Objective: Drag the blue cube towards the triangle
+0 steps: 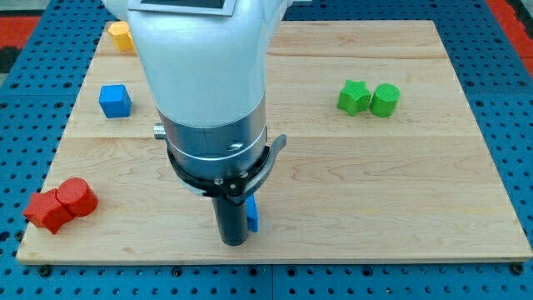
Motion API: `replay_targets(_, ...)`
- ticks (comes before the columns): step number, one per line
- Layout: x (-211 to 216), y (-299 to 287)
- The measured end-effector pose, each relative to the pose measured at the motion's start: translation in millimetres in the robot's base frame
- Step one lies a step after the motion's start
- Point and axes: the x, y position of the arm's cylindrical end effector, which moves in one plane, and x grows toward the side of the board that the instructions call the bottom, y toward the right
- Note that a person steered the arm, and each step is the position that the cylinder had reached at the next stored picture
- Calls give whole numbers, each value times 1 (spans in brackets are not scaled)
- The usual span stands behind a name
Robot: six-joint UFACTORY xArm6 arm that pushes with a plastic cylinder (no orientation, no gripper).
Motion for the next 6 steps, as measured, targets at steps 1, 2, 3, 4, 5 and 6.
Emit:
replay_targets(1, -20, -79)
replay_targets(2, -63, -105)
replay_targets(3, -118, -114)
replay_targets(4, -163, -194)
replay_targets(5, -214, -228)
replay_targets(6, -209, -158)
